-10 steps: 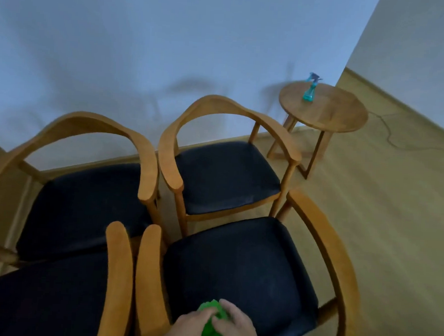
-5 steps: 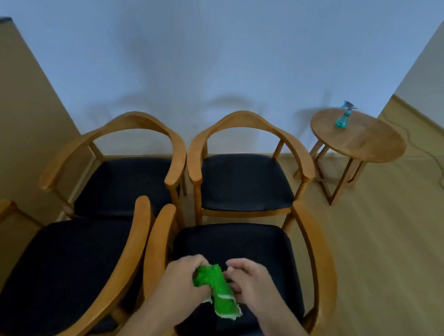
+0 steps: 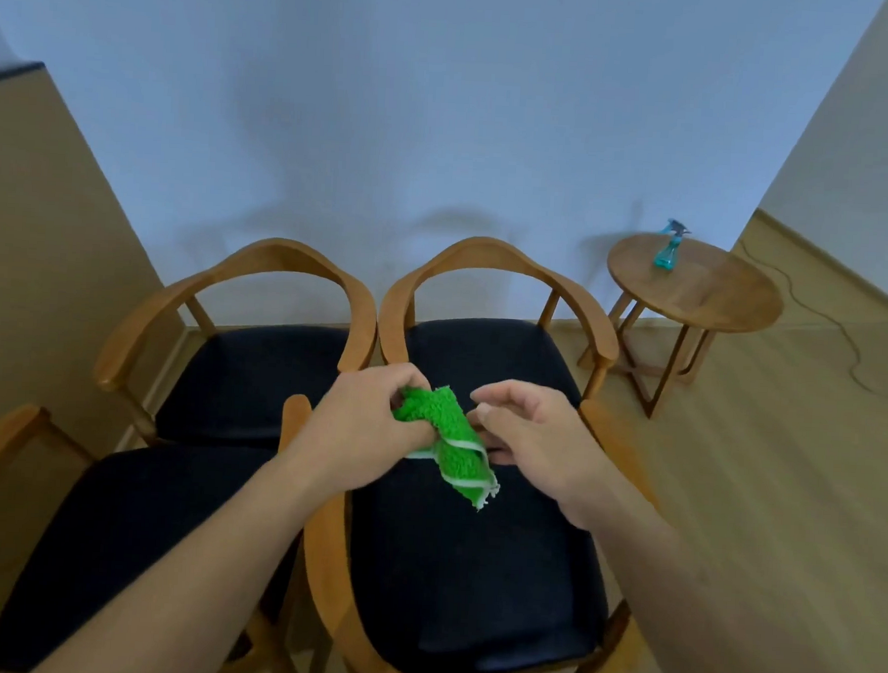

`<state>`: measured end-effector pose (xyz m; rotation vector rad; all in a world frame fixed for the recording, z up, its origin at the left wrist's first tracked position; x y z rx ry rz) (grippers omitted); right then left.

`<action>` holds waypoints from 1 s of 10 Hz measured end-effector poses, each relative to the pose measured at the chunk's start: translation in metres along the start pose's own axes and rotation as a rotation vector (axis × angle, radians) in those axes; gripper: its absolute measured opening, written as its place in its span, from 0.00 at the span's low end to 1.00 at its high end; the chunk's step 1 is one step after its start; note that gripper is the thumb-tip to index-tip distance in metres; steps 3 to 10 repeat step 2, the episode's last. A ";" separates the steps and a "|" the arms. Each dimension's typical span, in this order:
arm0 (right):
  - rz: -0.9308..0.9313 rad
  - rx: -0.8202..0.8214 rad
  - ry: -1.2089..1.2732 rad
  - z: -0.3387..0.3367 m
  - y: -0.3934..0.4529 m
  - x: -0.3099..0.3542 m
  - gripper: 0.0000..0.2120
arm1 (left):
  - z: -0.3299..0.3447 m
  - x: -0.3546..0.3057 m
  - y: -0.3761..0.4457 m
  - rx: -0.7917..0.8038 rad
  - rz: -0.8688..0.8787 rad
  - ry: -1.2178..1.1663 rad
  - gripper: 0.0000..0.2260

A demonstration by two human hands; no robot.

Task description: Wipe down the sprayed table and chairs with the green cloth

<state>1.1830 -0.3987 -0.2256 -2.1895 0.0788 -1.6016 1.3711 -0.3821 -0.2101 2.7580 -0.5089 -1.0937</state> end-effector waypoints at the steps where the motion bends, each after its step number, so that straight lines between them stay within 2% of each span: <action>1: -0.128 -0.061 -0.078 -0.012 -0.012 0.028 0.08 | -0.020 -0.013 0.009 -0.023 0.052 0.014 0.07; 2: -0.213 -0.103 -0.117 -0.022 -0.025 0.051 0.08 | -0.033 -0.025 0.014 -0.058 0.078 -0.005 0.07; 10: -0.213 -0.103 -0.117 -0.022 -0.025 0.051 0.08 | -0.033 -0.025 0.014 -0.058 0.078 -0.005 0.07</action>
Point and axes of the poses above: each hand's wrist, its own y-axis towards the middle knuckle, its own z-axis out of the palm, x = y × z, the point moved 2 cm from there along y, towards the middle knuckle, and after that the axes turned 13 degrees about z, right-handed, at the moved point
